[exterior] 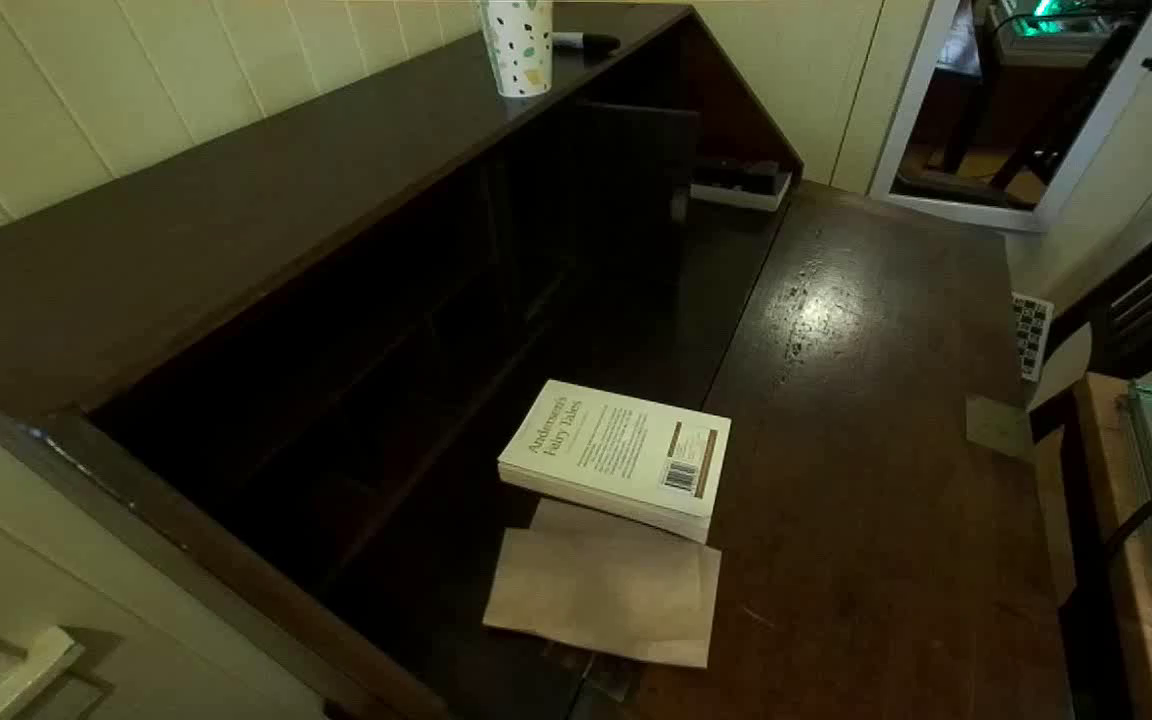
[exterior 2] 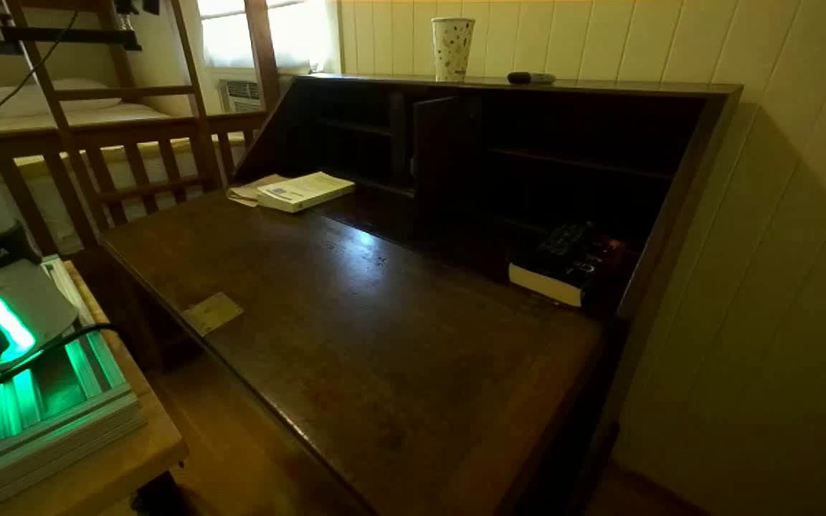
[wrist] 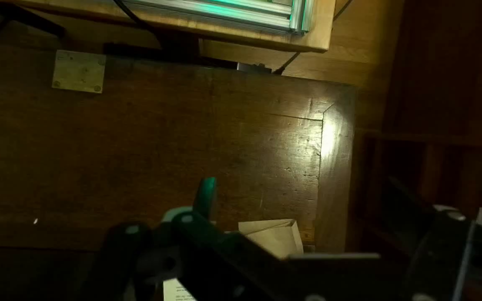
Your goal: Put the cup inside the small door on the desk, then close the door
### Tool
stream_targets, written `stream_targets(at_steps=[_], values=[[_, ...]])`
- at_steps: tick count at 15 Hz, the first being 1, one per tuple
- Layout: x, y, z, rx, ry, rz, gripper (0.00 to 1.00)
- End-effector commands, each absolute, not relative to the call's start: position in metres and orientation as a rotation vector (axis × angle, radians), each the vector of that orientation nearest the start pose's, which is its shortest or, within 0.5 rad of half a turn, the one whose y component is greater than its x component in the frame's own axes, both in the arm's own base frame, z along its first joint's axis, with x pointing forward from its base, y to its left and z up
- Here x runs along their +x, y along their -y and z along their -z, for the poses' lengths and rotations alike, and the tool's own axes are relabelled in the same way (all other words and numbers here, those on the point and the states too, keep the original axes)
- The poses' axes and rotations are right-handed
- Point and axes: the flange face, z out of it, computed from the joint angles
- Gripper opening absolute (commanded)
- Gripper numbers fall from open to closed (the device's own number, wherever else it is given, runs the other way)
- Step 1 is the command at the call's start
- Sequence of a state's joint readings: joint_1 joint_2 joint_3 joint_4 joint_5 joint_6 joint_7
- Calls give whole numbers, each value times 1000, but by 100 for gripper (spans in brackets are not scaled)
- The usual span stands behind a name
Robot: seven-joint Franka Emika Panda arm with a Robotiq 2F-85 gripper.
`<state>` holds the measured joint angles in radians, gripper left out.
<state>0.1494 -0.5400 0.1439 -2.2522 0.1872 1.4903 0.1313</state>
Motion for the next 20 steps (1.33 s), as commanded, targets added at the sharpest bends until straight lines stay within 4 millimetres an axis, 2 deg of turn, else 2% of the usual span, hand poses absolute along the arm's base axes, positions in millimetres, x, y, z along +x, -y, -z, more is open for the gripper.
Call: stream_targets(at_steps=[1, 16, 20], values=[[340, -134, -549, -3046, 194, -375, 100], [340, -134, -549, -3047, 194, -375, 100], [372, -99, -553, -3128, -95, -123, 100]])
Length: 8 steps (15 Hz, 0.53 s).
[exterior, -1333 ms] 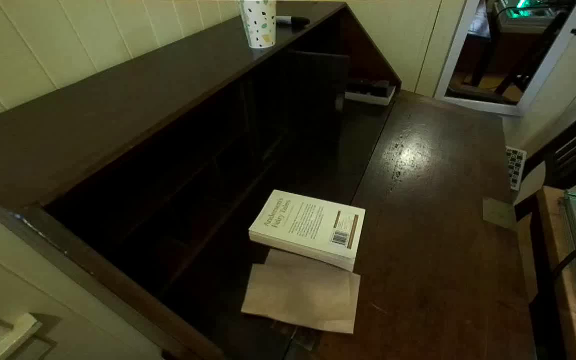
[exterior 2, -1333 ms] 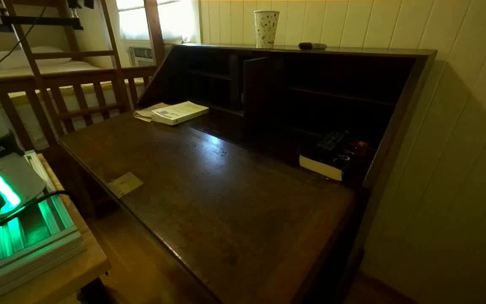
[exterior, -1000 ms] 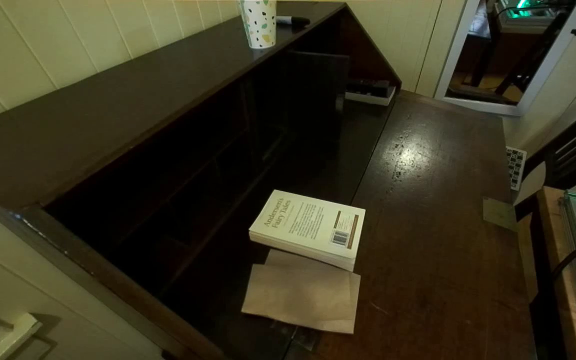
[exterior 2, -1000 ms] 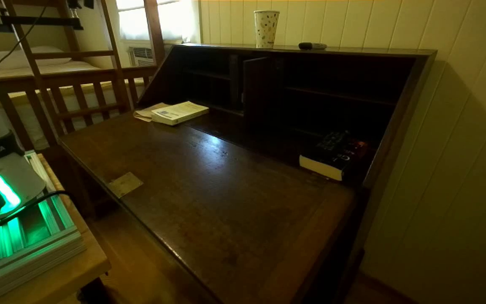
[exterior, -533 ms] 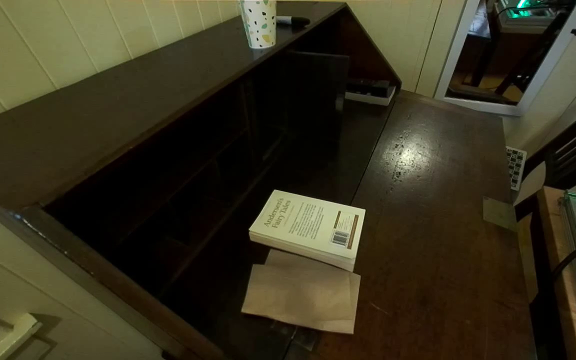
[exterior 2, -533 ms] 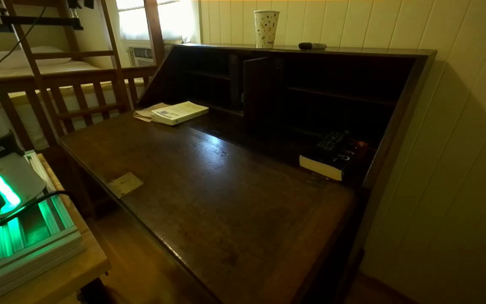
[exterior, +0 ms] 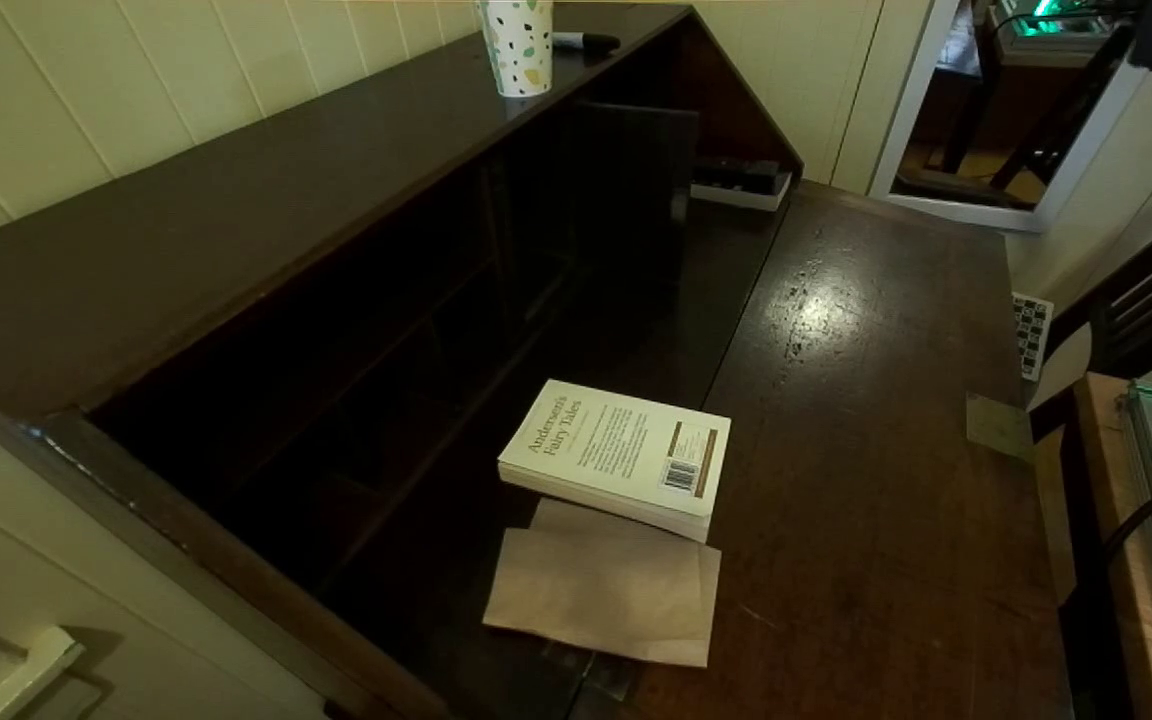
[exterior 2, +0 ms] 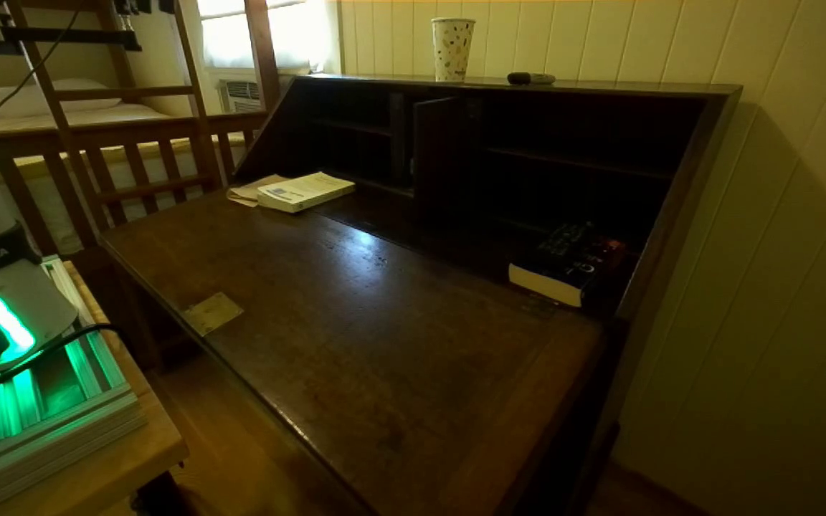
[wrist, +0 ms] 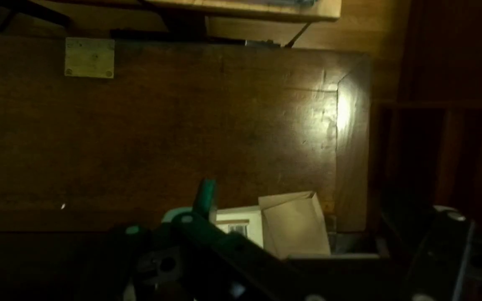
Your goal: Put the cup inside the small door on the desk, then close the door
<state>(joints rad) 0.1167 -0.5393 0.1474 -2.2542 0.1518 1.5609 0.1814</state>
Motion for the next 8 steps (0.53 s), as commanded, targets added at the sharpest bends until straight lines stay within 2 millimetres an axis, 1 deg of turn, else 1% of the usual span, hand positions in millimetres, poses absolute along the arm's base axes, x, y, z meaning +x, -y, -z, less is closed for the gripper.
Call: stream_targets(at_steps=[1, 2, 4, 6, 8], values=[[380, -89, -558, -3127, -150, -49, 100], [388, -80, -561, -3120, -203, 27, 100], [406, -63, -572, -3082, -277, 198, 100], [423, -48, -580, -3053, -307, 366, 100], [441, -34, -581, -3035, -331, 472, 100]])
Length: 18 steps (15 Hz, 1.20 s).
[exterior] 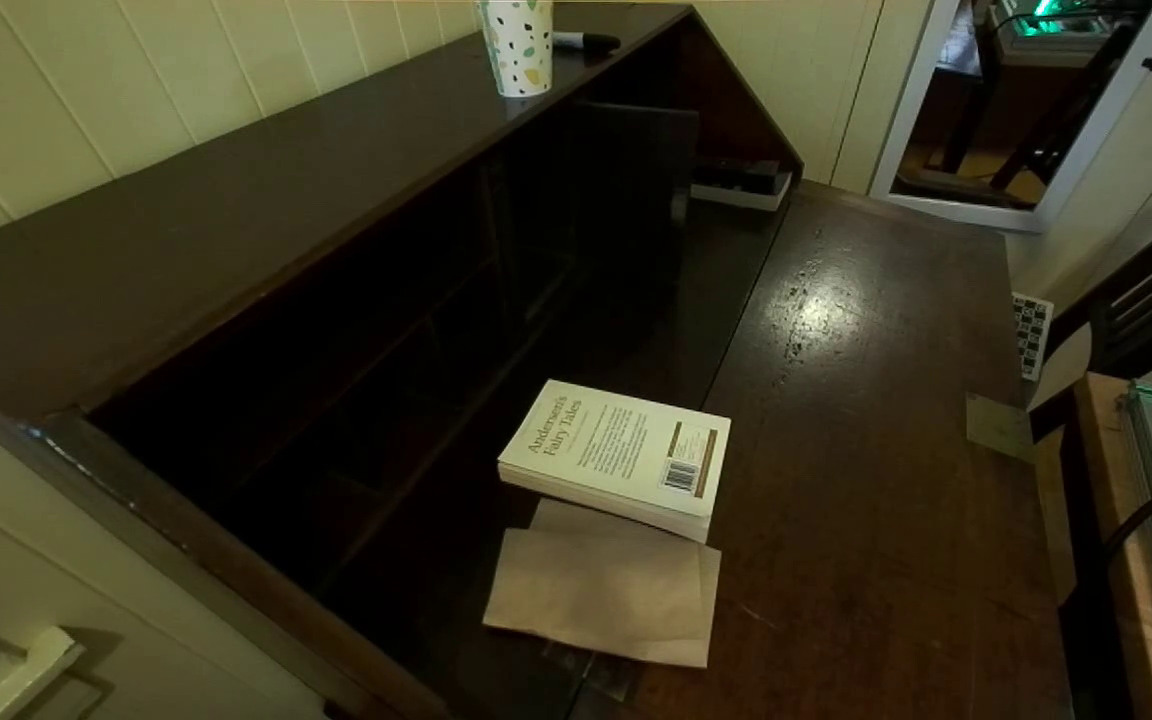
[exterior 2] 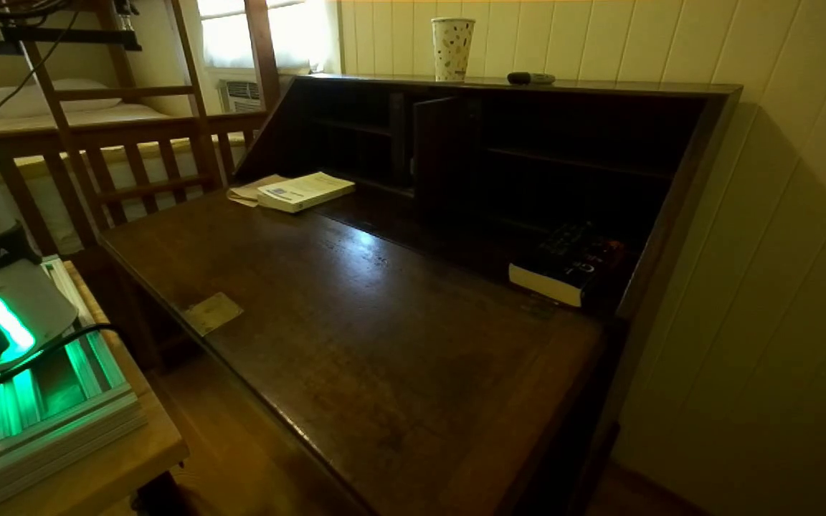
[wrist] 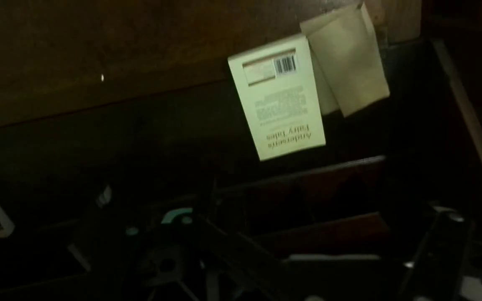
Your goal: Put the cup inside the small door on the desk, then close the door
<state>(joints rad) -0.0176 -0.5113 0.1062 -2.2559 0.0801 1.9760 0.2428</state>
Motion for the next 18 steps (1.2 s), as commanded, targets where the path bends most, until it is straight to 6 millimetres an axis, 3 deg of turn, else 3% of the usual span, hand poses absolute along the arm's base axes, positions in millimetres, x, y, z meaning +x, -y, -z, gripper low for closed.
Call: stream_targets(at_steps=[1, 9, 11, 12, 18], values=[[449, -27, -580, -3034, -354, 514, 100], [500, 33, -576, -2982, -517, 645, 100], [495, 31, -584, -2939, -584, 615, 100], [492, 33, -574, -2963, -515, 623, 100], [499, 39, -579, -2924, -611, 604, 100]])
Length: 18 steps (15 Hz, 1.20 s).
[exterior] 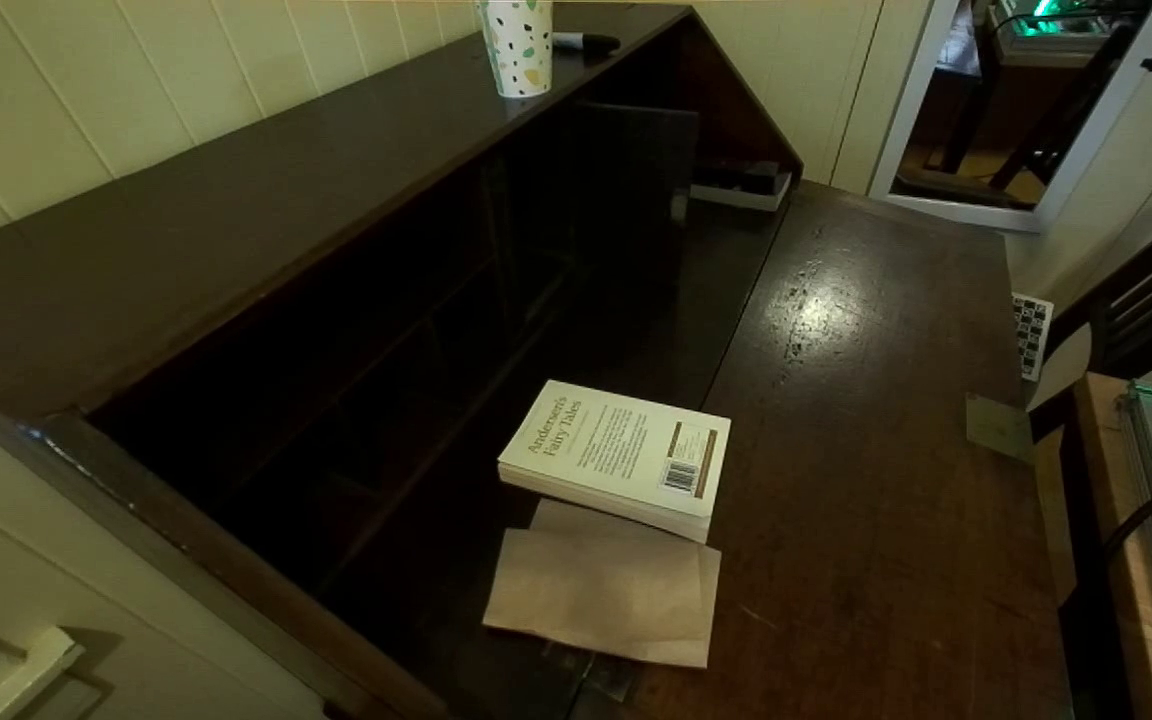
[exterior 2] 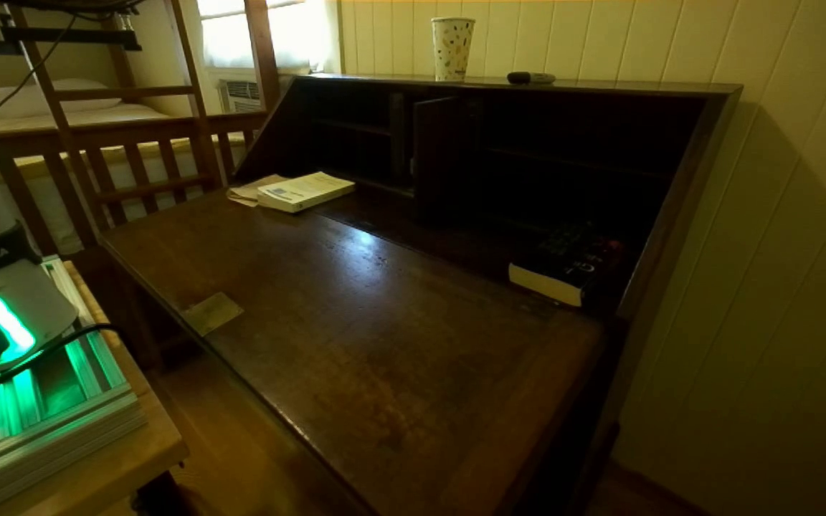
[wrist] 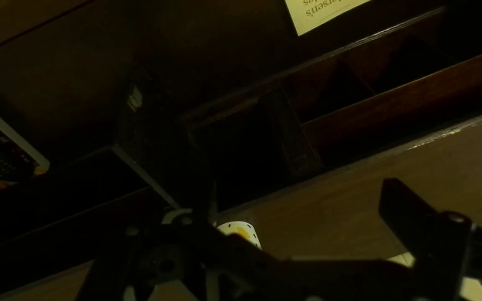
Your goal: Put the cup inside the small door on the desk, then close the door
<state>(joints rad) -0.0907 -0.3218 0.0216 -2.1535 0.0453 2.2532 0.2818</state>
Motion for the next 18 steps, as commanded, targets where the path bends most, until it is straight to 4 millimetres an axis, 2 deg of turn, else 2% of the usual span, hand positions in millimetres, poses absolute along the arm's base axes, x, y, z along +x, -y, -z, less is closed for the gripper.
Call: stream_targets(at_steps=[1, 7, 12, 18], values=[[505, 50, -580, -2905, -698, 655, 100], [533, 94, -581, -2846, -853, 776, 100], [561, 121, -579, -2878, -809, 807, 100], [597, 141, -574, -2922, -769, 801, 100]])
